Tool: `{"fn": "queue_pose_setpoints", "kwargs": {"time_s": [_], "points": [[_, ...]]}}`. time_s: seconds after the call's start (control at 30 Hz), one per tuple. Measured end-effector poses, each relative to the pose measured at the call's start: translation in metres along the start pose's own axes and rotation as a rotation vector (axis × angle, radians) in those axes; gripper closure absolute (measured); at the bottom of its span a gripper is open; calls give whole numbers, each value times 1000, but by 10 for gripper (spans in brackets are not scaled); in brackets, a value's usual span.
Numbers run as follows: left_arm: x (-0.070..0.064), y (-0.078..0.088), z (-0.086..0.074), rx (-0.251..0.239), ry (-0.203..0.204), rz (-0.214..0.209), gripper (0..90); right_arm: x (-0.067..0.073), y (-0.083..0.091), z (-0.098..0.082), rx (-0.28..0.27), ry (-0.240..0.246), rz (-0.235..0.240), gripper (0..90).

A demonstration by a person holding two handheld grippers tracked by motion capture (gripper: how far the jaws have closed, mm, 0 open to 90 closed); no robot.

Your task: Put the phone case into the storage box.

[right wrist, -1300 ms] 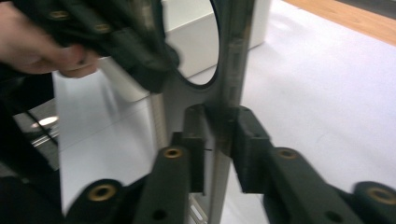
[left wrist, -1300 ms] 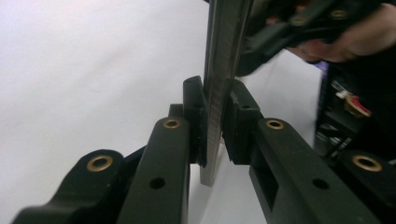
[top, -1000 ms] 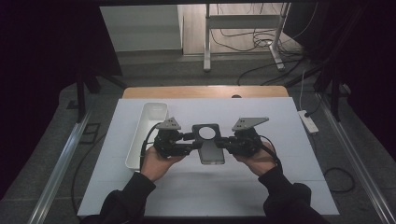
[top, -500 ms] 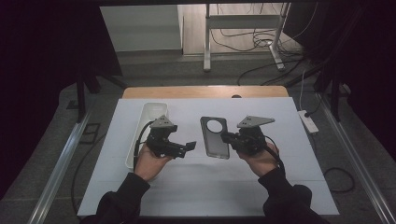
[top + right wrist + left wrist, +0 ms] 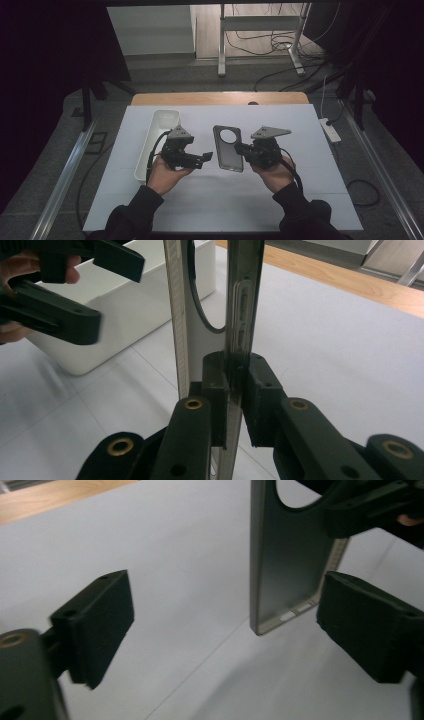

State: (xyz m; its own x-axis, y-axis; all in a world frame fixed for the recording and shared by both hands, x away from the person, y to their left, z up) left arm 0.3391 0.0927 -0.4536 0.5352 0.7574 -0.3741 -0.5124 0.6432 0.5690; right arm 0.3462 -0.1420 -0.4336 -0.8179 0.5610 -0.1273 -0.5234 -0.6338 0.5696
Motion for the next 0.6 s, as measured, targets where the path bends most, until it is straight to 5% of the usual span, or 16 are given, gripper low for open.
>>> {"fn": "queue_pose_setpoints", "kwargs": {"time_s": [0.1,0.6], "points": [[-1,-1,-1,-1,-4,-13,197,4,-2,1,-1,3,8,809],[-7,-1,-2,0,-18,-21,691,19,-7,5,-11,16,23,809]]}}
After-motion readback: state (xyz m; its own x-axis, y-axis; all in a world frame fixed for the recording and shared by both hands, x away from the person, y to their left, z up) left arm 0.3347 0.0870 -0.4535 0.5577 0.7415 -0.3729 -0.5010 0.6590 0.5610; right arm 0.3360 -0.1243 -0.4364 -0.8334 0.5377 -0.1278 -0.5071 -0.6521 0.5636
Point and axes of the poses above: each handheld gripper's, and its own axes: y roughly backward along the jaws, z roughly out of its top, x roughly to its left, the point moved 3 cm from there along -y, roughly forward along the jaws, and after that the axes turned 14 degrees about y, right-handed, at the moved point
